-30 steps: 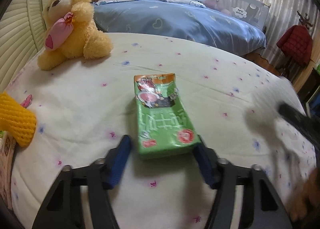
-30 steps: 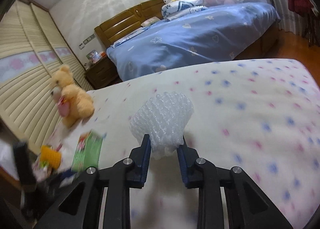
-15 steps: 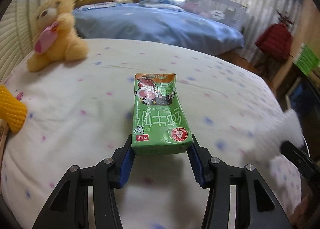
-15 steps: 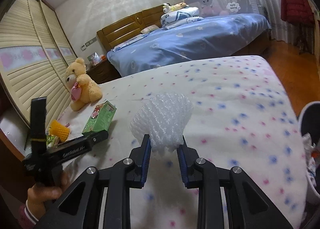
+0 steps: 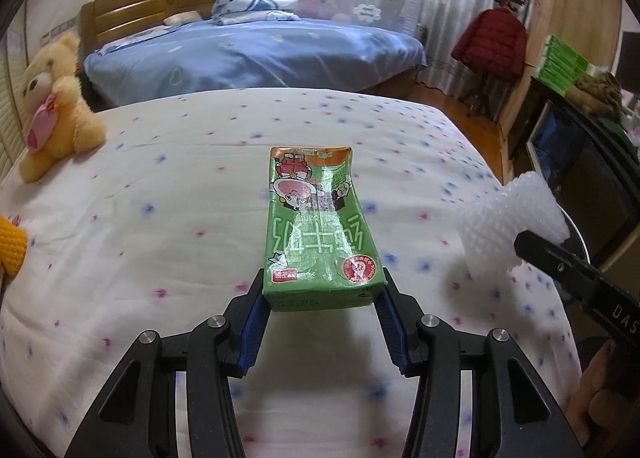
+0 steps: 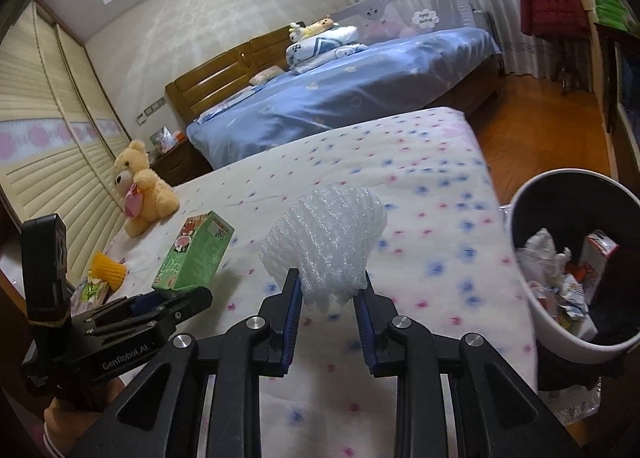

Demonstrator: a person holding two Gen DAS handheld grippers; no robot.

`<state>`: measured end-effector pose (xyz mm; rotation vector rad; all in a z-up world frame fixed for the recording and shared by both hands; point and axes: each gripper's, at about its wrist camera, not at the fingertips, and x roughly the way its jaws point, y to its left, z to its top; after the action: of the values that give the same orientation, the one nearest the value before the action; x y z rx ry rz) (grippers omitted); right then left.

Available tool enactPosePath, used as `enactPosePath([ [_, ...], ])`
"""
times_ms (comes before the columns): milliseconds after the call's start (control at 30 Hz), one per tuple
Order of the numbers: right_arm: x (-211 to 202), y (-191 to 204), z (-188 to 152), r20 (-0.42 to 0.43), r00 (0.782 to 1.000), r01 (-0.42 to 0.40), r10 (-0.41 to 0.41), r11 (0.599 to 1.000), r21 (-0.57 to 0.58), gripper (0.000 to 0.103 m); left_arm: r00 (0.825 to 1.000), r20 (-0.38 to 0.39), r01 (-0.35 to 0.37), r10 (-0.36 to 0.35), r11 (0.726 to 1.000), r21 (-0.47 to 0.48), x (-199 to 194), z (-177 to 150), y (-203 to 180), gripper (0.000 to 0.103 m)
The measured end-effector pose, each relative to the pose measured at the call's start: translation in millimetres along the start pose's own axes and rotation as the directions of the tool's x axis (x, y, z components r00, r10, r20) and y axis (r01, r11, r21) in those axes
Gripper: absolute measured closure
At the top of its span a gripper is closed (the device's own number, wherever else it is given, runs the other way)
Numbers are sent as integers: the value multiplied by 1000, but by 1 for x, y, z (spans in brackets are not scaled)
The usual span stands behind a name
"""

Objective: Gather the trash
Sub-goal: 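Carry the green box and foam sleeve over the trash bin with both tools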

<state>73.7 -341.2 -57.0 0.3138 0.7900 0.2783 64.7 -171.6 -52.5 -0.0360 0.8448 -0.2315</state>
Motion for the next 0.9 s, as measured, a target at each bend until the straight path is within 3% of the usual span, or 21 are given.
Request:
enactPosePath([
  [400, -29, -28, -10, 13, 1000, 26, -26, 999, 42, 77, 1000, -3, 15, -15, 997, 82, -9, -5, -42, 54],
  [900, -40, -43, -12, 19, 998, 50, -51, 996, 68, 77, 999, -21, 39, -37, 993, 110, 3, -5, -55, 54],
])
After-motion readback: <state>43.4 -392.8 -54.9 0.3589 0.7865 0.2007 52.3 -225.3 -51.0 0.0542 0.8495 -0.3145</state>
